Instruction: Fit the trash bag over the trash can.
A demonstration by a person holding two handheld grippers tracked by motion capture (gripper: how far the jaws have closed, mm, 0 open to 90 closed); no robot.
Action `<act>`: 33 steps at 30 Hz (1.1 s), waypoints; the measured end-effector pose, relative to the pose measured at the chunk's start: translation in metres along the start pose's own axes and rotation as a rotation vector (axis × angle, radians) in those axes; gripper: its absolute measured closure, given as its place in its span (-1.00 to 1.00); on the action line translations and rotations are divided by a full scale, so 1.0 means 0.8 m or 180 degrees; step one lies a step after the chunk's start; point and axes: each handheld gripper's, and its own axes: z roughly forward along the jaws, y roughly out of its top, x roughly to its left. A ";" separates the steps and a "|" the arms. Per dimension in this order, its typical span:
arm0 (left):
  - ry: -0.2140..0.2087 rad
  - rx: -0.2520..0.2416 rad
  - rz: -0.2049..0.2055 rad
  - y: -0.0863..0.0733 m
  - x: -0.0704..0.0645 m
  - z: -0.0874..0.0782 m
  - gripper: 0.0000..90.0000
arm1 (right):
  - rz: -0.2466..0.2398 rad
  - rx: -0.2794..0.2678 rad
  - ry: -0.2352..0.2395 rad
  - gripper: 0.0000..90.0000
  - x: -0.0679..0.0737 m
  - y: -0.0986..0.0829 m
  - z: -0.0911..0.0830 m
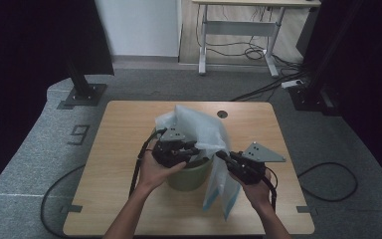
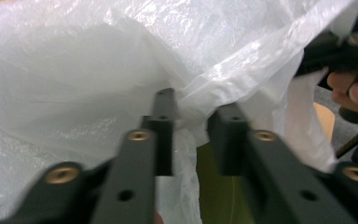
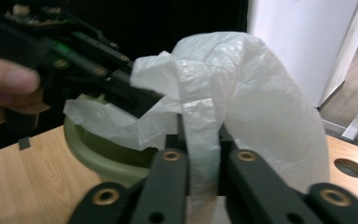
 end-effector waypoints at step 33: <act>0.0060 0.0058 -0.0216 -0.008 0.013 -0.003 0.95 | 0.0214 0.0250 -0.0444 0.71 0.036 -0.129 0.027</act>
